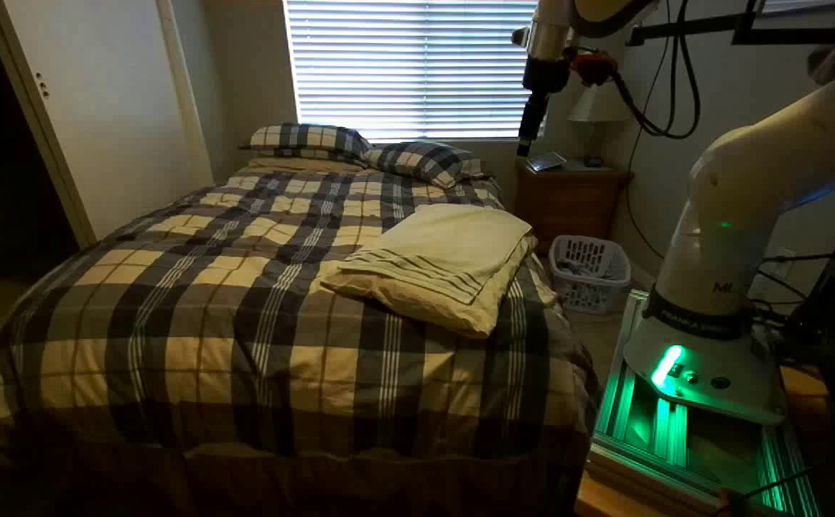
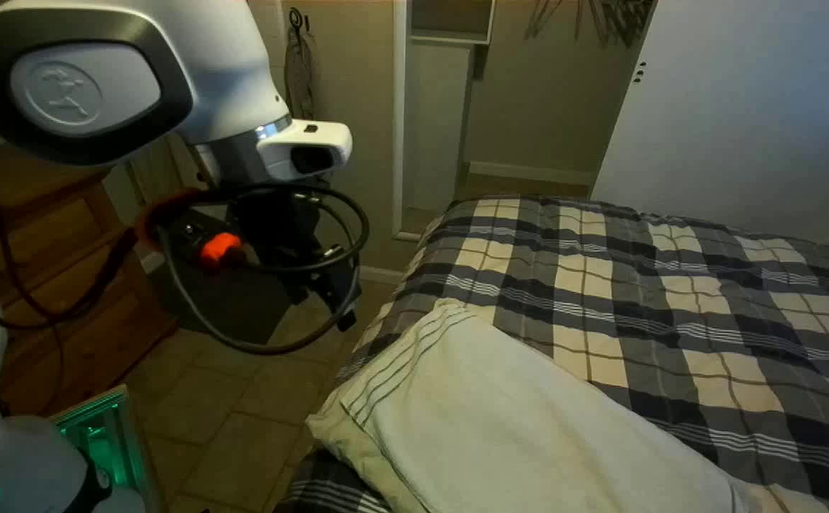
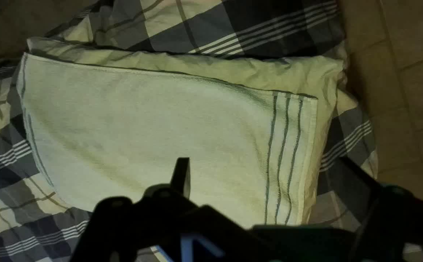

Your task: Fold the towel into a triangle twice.

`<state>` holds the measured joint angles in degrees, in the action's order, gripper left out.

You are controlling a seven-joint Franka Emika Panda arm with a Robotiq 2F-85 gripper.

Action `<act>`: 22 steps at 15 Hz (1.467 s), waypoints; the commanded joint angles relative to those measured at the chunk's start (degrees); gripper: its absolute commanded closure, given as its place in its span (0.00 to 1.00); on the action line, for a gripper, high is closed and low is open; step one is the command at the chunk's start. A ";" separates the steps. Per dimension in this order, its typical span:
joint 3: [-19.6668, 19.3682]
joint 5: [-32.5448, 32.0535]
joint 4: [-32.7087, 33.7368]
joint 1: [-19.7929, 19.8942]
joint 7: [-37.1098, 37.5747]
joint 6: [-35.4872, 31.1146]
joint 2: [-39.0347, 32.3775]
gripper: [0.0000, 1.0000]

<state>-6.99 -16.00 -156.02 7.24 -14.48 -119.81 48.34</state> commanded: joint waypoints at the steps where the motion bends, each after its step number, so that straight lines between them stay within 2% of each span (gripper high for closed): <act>1: -0.34 -0.29 0.17 -0.46 0.28 0.29 0.02 0.00; 5: -0.34 -0.29 0.17 -0.46 0.28 0.29 0.02 0.00; 8: -1.31 -0.32 0.05 -2.59 -2.10 -4.08 -7.05 0.00; 13: 0.35 0.04 -0.96 -4.28 0.44 -18.50 -21.16 0.00; 18: 5.44 -3.95 -1.26 -0.76 10.69 -35.04 -35.10 0.00; 21: 6.94 -7.51 0.08 0.49 14.62 -38.75 -41.75 0.00; 22: 5.79 -4.40 -1.61 -1.04 11.58 -36.48 -37.38 0.00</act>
<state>-1.20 -20.62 -157.65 6.23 -2.68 -156.50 10.79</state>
